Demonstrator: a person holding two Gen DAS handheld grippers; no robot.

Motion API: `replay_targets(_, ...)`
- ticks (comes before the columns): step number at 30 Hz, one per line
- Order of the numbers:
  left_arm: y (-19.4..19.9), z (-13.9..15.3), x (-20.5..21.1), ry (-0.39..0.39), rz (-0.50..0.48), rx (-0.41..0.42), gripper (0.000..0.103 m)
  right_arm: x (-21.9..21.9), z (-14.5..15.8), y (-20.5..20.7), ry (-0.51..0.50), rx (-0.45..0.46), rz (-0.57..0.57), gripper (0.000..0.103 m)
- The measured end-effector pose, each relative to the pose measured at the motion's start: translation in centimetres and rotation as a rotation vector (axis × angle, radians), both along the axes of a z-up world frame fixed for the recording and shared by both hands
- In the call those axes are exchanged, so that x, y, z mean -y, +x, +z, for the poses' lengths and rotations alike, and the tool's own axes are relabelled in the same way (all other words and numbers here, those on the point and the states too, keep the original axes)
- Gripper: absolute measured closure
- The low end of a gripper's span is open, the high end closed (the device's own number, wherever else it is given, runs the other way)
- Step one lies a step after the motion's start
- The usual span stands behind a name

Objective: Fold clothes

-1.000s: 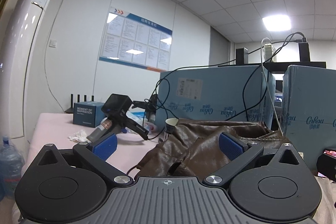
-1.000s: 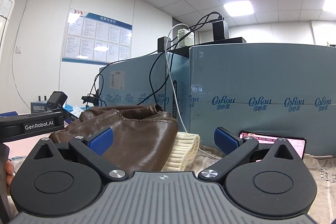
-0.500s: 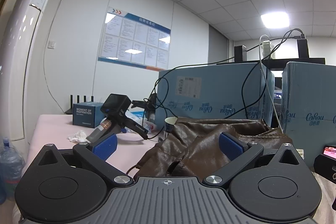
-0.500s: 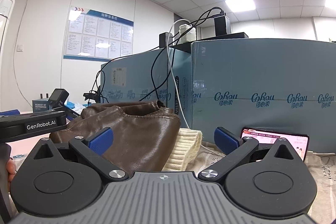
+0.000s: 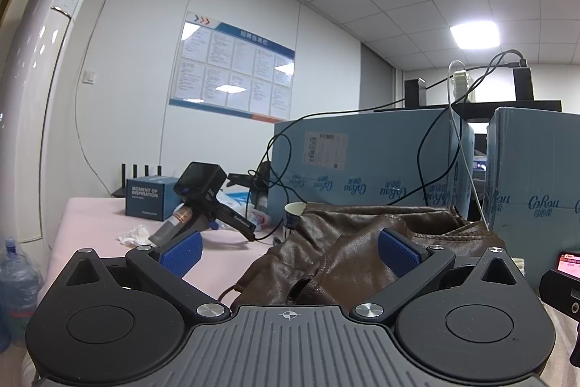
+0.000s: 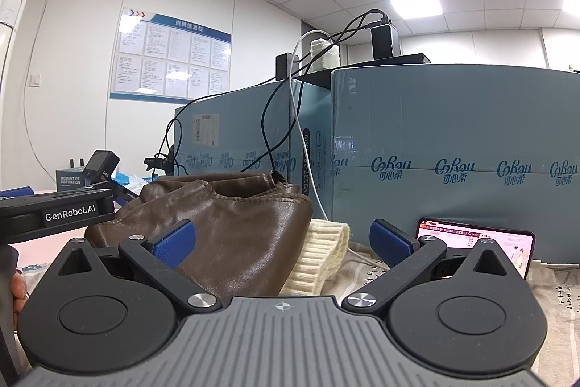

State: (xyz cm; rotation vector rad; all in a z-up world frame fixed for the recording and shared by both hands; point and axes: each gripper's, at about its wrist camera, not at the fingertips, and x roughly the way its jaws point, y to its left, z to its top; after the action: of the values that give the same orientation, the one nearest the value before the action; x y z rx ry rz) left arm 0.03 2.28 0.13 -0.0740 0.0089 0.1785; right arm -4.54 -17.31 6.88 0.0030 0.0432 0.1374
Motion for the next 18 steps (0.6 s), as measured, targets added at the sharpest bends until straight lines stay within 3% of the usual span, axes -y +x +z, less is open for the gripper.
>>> replay_targets(18, 0.05, -0.03, -0.05, -0.003, 0.001, 0.006, 0.0, 0.01, 0.01, -0.02, -0.002, -0.001, 0.001, 0.0)
